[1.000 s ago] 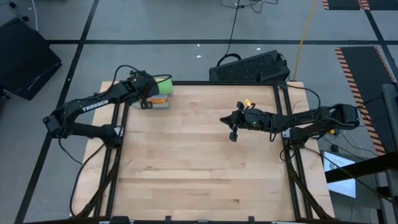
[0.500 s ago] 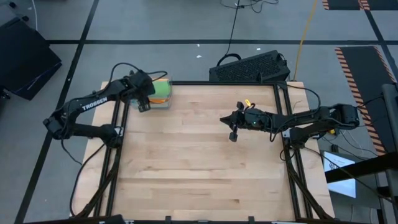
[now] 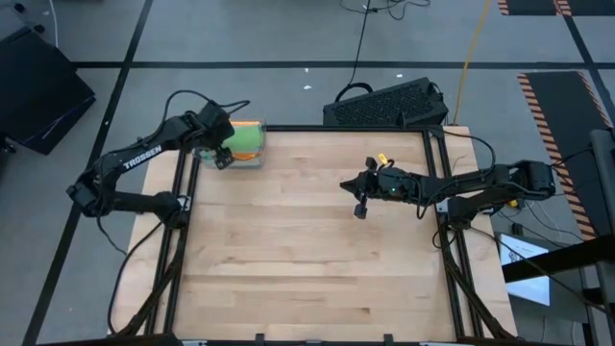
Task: Fold microfiber towels
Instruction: Stack the green microfiber cloth on top of the gray microfiber cloth
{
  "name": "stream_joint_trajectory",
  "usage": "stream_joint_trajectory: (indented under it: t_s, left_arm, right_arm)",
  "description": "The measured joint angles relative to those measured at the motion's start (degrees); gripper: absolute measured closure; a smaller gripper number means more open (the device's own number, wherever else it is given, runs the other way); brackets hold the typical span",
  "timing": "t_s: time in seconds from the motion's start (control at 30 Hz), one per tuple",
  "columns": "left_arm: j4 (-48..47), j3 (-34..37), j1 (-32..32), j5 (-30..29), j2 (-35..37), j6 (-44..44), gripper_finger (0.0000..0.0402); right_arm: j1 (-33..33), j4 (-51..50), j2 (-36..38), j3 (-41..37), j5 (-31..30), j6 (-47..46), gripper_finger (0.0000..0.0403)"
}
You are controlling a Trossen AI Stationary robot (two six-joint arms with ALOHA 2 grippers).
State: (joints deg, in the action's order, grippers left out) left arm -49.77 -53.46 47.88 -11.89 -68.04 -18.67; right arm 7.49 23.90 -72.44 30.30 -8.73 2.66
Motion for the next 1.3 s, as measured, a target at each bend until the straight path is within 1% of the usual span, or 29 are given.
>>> stream_joint_trajectory:
  t_s: [0.17,0.27,0.3,0.37,0.4,0.47,0.57,0.63,0.77,0.83,0.9,1.0,1.07,1.17,1.3]
  left_arm:
    - [-1.74,-2.69,0.0,0.12,1.72,0.36,0.0079]
    - [-2.43,-4.48,-0.55,1.0,3.72,2.19,0.0077]
    - [-2.11,-4.78,-0.96,2.69,4.49,3.16,0.0079]
    - [0.42,-4.57,-2.02,8.45,5.92,5.65,0.0092]
    - [2.19,-3.99,-2.67,10.7,6.41,6.7,0.0104]
    - [5.66,-1.73,-4.29,11.12,6.61,8.23,0.0136]
    - [10.71,2.84,-5.26,5.18,5.03,8.0,0.0203]
    - [13.57,5.16,-4.8,2.61,3.65,7.21,0.0252]
    - [19.28,7.81,-2.96,1.91,1.17,7.18,0.0337]
    - [21.08,8.37,-1.94,1.89,-0.27,6.76,0.0369]
    - [21.68,8.65,-0.73,2.05,-2.03,6.33,0.0391]
    - [23.08,8.73,1.14,3.7,-5.15,6.79,0.0394]
    - [24.03,8.73,1.84,4.64,-7.52,7.24,0.0382]
    - [25.17,8.71,2.25,4.27,-10.43,7.08,0.0359]
    - [25.14,8.69,2.21,4.04,-10.49,6.52,0.0343]
  right_arm:
    - [0.0,0.01,0.0,0.0,0.0,0.0,0.0385]
    - [0.0,0.0,0.0,0.0,0.0,-0.04,0.0385]
    - [0.0,0.02,0.0,0.0,0.01,-0.15,0.0385]
    - [0.0,0.09,0.0,0.02,0.02,-0.19,0.0385]
    - [0.0,0.12,0.0,0.02,0.02,-0.19,0.0385]
    - [0.0,0.25,0.0,0.0,0.02,-0.17,0.0385]
    - [0.0,0.28,0.0,0.02,0.02,-0.02,0.0385]
    - [0.0,0.25,0.0,0.02,0.02,-0.02,0.0385]
    - [0.0,0.15,0.0,0.02,0.02,-0.02,0.0385]
    - [0.0,0.17,0.0,0.02,0.02,-0.02,0.0385]
    - [0.0,0.28,0.0,0.02,0.02,-0.02,0.0385]
    - [0.0,0.26,0.02,0.02,0.02,-0.02,0.0385]
    - [0.0,0.26,0.02,0.02,0.02,-0.02,0.0385]
    - [0.0,0.22,0.02,0.02,0.02,0.0,0.0385]
    - [0.0,-0.42,0.02,0.02,0.02,-0.02,0.0385]
